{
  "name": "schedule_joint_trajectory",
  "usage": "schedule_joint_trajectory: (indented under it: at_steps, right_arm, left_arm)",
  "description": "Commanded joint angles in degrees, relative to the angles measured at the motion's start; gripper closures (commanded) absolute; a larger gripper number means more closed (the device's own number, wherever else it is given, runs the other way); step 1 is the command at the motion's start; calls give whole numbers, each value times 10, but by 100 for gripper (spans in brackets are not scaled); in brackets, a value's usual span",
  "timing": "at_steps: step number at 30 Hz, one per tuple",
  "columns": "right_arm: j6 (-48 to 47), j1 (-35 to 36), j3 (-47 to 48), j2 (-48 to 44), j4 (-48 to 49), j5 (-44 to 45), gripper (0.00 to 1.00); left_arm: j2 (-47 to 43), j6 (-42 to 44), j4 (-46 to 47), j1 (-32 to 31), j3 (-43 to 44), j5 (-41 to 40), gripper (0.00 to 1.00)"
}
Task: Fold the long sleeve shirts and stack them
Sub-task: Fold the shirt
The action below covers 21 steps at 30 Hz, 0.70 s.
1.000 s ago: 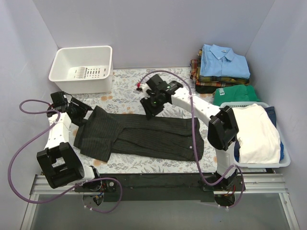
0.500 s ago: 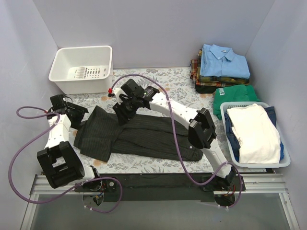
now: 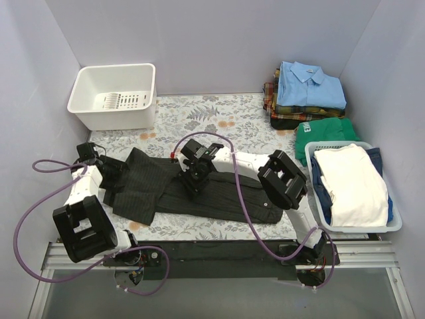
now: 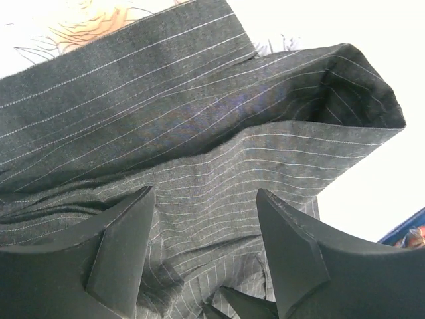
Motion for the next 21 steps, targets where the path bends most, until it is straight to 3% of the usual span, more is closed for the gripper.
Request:
schedule_joint_trajectory:
  at_steps: [1, 6, 11, 21]
  right_arm:
    - [3, -3, -33, -19, -21, 80, 51]
    - [16, -24, -100, -45, -35, 114, 51]
    - [17, -25, -108, -81, -33, 101, 51]
    - [-31, 28, 126, -74, -32, 30, 49]
  left_arm:
    - [-38, 11, 10, 2, 3, 23, 38]
    - [-77, 25, 30, 2, -8, 55, 38]
    - [-90, 27, 30, 2, 6, 70, 38]
    - [-38, -1, -2, 2, 75, 13, 38]
